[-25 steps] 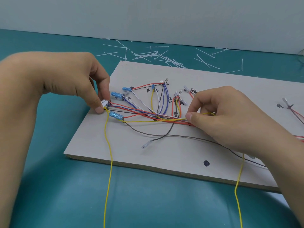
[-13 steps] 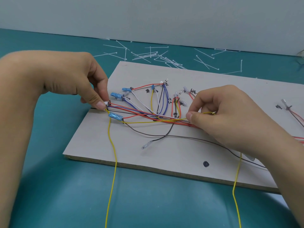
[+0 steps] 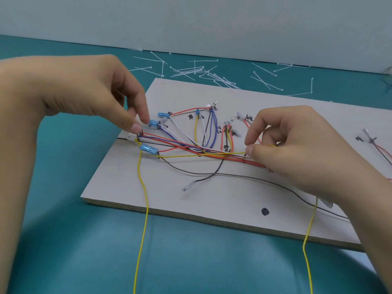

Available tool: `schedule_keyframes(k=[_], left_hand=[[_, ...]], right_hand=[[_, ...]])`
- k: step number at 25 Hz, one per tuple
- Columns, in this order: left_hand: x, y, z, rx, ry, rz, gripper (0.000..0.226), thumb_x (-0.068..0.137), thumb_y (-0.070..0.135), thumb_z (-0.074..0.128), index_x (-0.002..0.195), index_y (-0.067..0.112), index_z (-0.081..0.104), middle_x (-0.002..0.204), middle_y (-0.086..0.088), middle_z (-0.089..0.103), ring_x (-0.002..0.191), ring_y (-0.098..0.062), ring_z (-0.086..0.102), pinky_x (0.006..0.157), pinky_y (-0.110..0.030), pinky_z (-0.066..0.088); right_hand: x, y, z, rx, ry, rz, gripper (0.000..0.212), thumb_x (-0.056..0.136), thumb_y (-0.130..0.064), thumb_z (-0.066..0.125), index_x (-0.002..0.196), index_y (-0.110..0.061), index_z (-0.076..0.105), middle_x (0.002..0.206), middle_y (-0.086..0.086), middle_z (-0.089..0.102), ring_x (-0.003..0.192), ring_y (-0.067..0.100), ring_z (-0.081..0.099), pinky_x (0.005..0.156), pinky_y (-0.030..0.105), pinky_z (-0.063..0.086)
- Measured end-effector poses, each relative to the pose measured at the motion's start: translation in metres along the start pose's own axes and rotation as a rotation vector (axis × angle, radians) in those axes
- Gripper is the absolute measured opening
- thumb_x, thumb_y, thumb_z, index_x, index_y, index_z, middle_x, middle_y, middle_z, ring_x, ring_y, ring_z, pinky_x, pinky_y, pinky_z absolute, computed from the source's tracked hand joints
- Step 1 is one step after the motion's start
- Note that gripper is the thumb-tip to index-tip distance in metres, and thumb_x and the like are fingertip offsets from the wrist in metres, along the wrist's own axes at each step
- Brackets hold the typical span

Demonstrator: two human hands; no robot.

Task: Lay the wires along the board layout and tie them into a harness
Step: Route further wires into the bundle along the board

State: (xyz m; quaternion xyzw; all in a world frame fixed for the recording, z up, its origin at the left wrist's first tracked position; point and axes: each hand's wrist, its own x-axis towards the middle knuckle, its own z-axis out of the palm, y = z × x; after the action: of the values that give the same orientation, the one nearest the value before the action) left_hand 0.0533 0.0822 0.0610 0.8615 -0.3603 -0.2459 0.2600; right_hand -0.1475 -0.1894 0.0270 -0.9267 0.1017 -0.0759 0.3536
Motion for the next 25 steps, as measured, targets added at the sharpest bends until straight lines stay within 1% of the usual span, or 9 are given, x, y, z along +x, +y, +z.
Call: schedule_keyframes(k=[2, 6, 8, 10, 12, 16, 18, 20, 25], left_hand=[[0.001, 0.007, 0.007, -0.005, -0.082, 0.033, 0.061, 0.043, 0.08, 0.085, 0.087, 0.039, 0.083, 0.063, 0.004, 0.064, 0.05, -0.008, 0.044, 0.047, -0.021, 0.033], [0.002, 0.013, 0.013, 0.112, -0.178, -0.005, 0.047, 0.046, 0.076, 0.08, 0.081, 0.044, 0.082, 0.061, 0.005, 0.06, 0.052, -0.008, 0.046, 0.057, -0.031, 0.036], [0.002, 0.014, 0.015, 0.132, -0.183, -0.012, 0.044, 0.047, 0.074, 0.078, 0.08, 0.045, 0.082, 0.058, 0.009, 0.059, 0.053, -0.007, 0.047, 0.059, -0.031, 0.038], [0.002, 0.014, 0.017, 0.129, -0.204, -0.026, 0.043, 0.048, 0.072, 0.076, 0.081, 0.046, 0.082, 0.059, 0.012, 0.064, 0.055, -0.005, 0.052, 0.063, -0.032, 0.042], [0.001, 0.014, 0.018, 0.113, -0.218, -0.056, 0.043, 0.048, 0.071, 0.076, 0.082, 0.046, 0.082, 0.068, 0.011, 0.073, 0.061, -0.005, 0.061, 0.07, -0.034, 0.049], [-0.003, 0.013, 0.014, 0.102, -0.232, -0.089, 0.05, 0.049, 0.078, 0.073, 0.084, 0.043, 0.083, 0.079, 0.006, 0.078, 0.072, -0.006, 0.065, 0.076, -0.039, 0.053], [-0.005, 0.01, 0.009, 0.092, -0.258, -0.093, 0.051, 0.05, 0.081, 0.071, 0.083, 0.043, 0.082, 0.077, 0.015, 0.077, 0.067, 0.001, 0.064, 0.067, -0.019, 0.05], [-0.005, 0.008, 0.005, 0.087, -0.272, -0.08, 0.047, 0.049, 0.078, 0.073, 0.079, 0.042, 0.082, 0.06, 0.021, 0.066, 0.05, 0.003, 0.053, 0.054, -0.005, 0.038], [-0.004, 0.005, 0.004, 0.084, -0.26, -0.087, 0.056, 0.042, 0.078, 0.082, 0.078, 0.036, 0.082, 0.055, 0.009, 0.056, 0.047, -0.01, 0.038, 0.047, -0.014, 0.031]], right_hand=[[-0.001, 0.001, -0.002, 0.114, -0.027, -0.02, 0.023, 0.083, 0.002, 0.068, 0.075, -0.021, 0.069, 0.046, 0.003, 0.052, 0.044, 0.023, 0.052, 0.045, 0.016, 0.04], [-0.006, -0.004, -0.01, 0.52, -0.279, -0.089, 0.011, 0.075, -0.002, 0.072, 0.078, -0.013, 0.072, 0.048, 0.006, 0.045, 0.04, 0.013, 0.046, 0.041, 0.015, 0.033], [-0.01, -0.005, -0.014, 0.732, -0.462, -0.167, 0.008, 0.078, -0.01, 0.077, 0.084, -0.013, 0.073, 0.05, 0.006, 0.052, 0.038, 0.013, 0.045, 0.041, 0.012, 0.031], [-0.012, -0.007, -0.016, 0.848, -0.636, -0.257, 0.013, 0.086, -0.023, 0.075, 0.096, -0.015, 0.072, 0.062, 0.006, 0.067, 0.035, 0.02, 0.039, 0.04, 0.016, 0.032], [-0.012, -0.006, -0.014, 0.921, -0.686, -0.307, 0.017, 0.094, -0.028, 0.068, 0.105, -0.016, 0.07, 0.079, 0.009, 0.077, 0.036, 0.016, 0.031, 0.038, 0.019, 0.027], [-0.008, -0.004, -0.011, 0.985, -0.41, -0.318, 0.014, 0.096, -0.022, 0.058, 0.103, -0.019, 0.069, 0.095, 0.01, 0.079, 0.035, 0.008, 0.021, 0.041, 0.01, 0.025], [-0.006, -0.004, -0.012, 0.946, -0.302, -0.283, 0.016, 0.094, -0.023, 0.057, 0.102, -0.021, 0.07, 0.099, 0.012, 0.079, 0.033, 0.008, 0.021, 0.041, 0.012, 0.024], [-0.005, -0.004, -0.013, 0.897, -0.243, -0.226, 0.014, 0.092, -0.024, 0.059, 0.1, -0.021, 0.071, 0.1, 0.014, 0.079, 0.032, 0.006, 0.024, 0.04, 0.014, 0.023], [-0.001, -0.003, -0.011, 0.722, -0.06, -0.046, 0.011, 0.097, -0.011, 0.058, 0.094, -0.008, 0.069, 0.088, 0.017, 0.078, 0.032, 0.009, 0.021, 0.04, 0.015, 0.021]])
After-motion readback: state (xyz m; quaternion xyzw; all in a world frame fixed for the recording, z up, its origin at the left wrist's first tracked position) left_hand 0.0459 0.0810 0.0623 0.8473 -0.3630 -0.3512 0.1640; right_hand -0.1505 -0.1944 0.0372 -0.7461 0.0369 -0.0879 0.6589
